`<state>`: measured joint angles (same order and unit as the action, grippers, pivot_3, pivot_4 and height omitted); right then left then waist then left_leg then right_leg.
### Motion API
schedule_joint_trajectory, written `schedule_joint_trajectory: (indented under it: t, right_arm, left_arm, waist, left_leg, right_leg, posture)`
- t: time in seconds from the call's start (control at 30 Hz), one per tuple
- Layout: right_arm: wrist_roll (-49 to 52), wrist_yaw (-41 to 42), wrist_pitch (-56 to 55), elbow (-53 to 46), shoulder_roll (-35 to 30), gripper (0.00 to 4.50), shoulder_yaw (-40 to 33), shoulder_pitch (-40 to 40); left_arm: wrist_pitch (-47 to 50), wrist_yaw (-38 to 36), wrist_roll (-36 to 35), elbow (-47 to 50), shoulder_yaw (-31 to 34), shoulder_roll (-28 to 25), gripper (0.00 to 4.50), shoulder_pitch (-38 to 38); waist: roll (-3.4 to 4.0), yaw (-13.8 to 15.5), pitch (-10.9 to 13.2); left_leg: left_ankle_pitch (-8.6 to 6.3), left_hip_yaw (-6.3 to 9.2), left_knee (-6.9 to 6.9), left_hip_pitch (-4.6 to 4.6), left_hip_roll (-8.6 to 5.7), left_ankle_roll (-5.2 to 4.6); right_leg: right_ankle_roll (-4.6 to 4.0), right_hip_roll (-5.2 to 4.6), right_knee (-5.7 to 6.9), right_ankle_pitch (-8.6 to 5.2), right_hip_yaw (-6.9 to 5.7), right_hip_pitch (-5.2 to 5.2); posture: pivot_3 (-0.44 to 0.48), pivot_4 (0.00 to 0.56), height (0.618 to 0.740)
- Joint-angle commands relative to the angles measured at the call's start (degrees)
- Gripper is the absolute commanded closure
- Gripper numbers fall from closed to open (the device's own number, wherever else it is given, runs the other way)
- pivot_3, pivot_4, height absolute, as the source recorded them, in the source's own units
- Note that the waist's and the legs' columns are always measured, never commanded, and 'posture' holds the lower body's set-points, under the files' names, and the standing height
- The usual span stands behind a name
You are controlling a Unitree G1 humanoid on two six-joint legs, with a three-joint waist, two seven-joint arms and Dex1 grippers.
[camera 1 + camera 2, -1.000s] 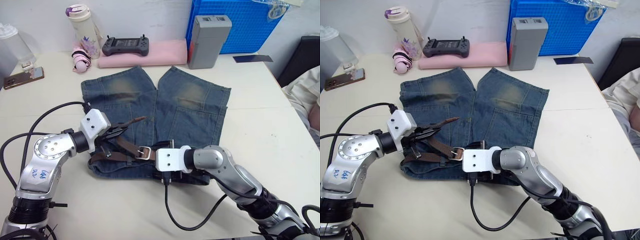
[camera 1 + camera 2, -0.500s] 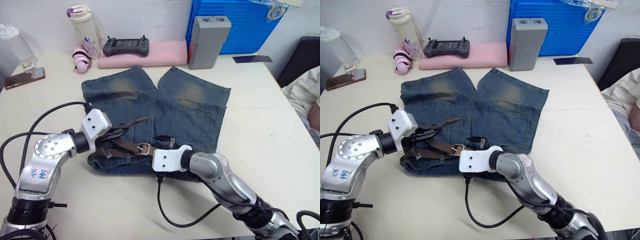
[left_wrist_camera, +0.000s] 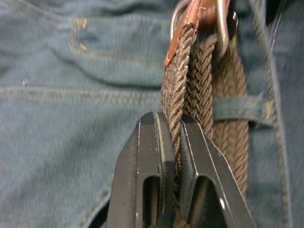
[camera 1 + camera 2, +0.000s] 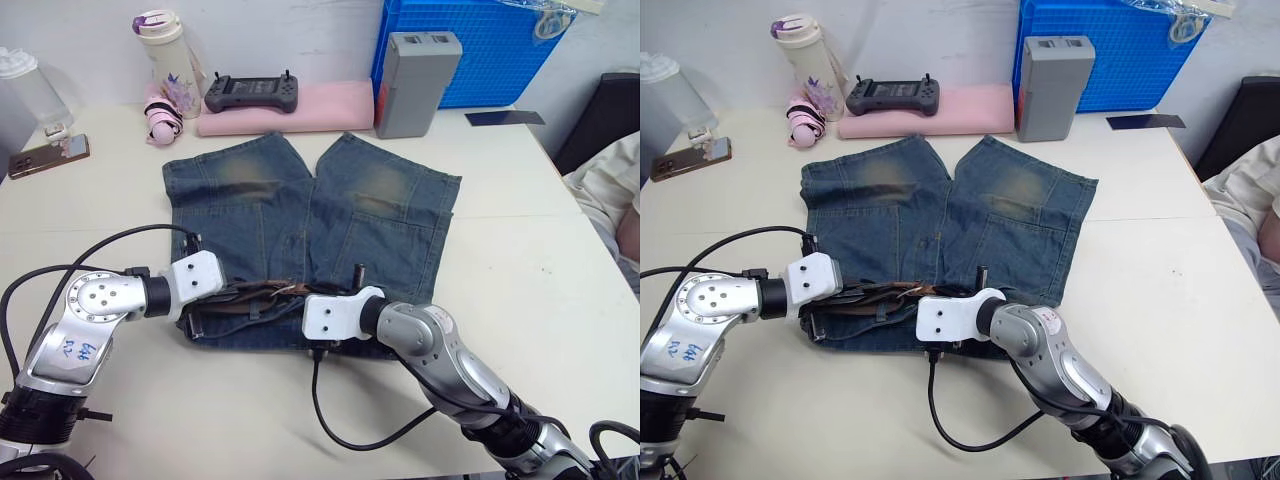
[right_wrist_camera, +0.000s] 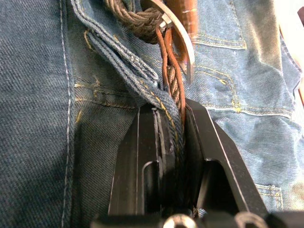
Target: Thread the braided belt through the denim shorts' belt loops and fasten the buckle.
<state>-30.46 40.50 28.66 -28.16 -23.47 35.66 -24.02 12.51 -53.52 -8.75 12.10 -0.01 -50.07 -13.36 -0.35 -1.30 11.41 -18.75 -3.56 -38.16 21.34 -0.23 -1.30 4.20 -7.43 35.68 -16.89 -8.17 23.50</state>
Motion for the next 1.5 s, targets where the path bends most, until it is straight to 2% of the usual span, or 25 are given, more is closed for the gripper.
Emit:
schedule_joint_trajectory:
  t: [0.03, 0.3, 0.77, 0.97, 1.2, 1.37, 1.5]
  right_arm:
    - [-1.5, -0.9, -1.0, -1.9, 0.4, 4.46, -1.6, -0.2]
    - [-2.0, -0.9, -1.8, -1.5, 0.5, 4.46, -1.7, -0.3]
    - [-2.4, -0.5, -4.1, -0.5, 0.7, 4.46, -1.8, -0.7]
    - [-2.7, -0.4, -4.5, -0.4, 0.7, 4.46, -1.8, -0.7]
    - [-2.8, -0.2, -5.4, 0.1, 0.9, 4.46, -2.1, -0.9]
    - [-3.0, 0.5, -5.5, -0.1, 1.0, 4.46, -2.3, -0.7]
    - [-1.3, 4.3, -1.9, -1.4, 0.4, 4.46, -4.0, 0.0]
  left_arm:
    - [-0.8, -1.4, 1.0, -0.8, -0.2, -1.2, 4.5, -0.6]
    - [-3.7, -3.0, 3.3, -1.9, -1.3, -2.8, 4.5, -1.4]
    - [-10.2, -4.4, 7.8, -4.7, -7.2, -0.1, 4.5, -8.2]
    - [-11.3, -2.8, 8.5, -6.0, -8.8, 3.4, 4.5, -10.0]
    - [-6.8, -1.6, 7.7, -4.6, -10.8, 10.2, 4.5, -11.6]
    - [-4.5, -1.5, 8.6, -3.6, -12.2, 12.3, 4.5, -11.1]
    - [-3.8, -1.3, 9.2, -4.1, -12.9, 13.7, 4.5, -11.0]
  waist:
    - [0.0, 0.0, 0.0]
    - [0.0, -0.1, 0.0]
    - [-0.01, -0.1, 0.0]
    - [-0.02, 0.1, 0.0]
    - [-0.04, 0.5, 0.0]
    - [-0.04, 1.2, 0.0]
    - [-0.05, 1.3, 0.0]
  left_leg:
    - [0.0, 0.0, 0.0, 0.0, 0.0, 0.0]
    - [0.01, -0.02, -0.03, 0.0, -0.01, -0.02]
    - [0.03, -0.05, -0.12, 0.0, -0.02, -0.05]
    - [0.03, -0.06, -0.32, 0.0, -0.03, -0.07]
    - [0.01, -0.05, -0.64, 0.07, -0.03, -0.11]
    - [-0.01, -0.05, -0.78, 0.08, -0.02, -0.14]
    - [-0.04, -0.05, -0.84, 0.08, -0.03, -0.2]
  right_leg:
    - [0.0, 0.0, 0.0, 0.0, 0.0, 0.0]
    - [0.0, 0.0, 0.05, 0.0, 0.01, 0.0]
    - [0.0, 0.01, 0.16, 0.0, 0.03, 0.01]
    - [0.0, -0.01, 0.29, 0.0, 0.05, -0.01]
    - [0.0, 0.0, 0.42, 0.0, 0.07, -0.01]
    - [0.0, 0.0, 0.5, 0.0, 0.08, -0.02]
    - [0.0, -0.01, 0.52, 0.0, 0.09, -0.04]
  posture:
    - [0.0, 0.15, 0.712]
    - [0.0, 0.15, 0.712]
    - [0.0, 0.15, 0.712]
    - [0.0, 0.15, 0.712]
    - [0.0, 0.15, 0.712]
    - [0.0, 0.15, 0.712]
    - [0.0, 0.15, 0.712]
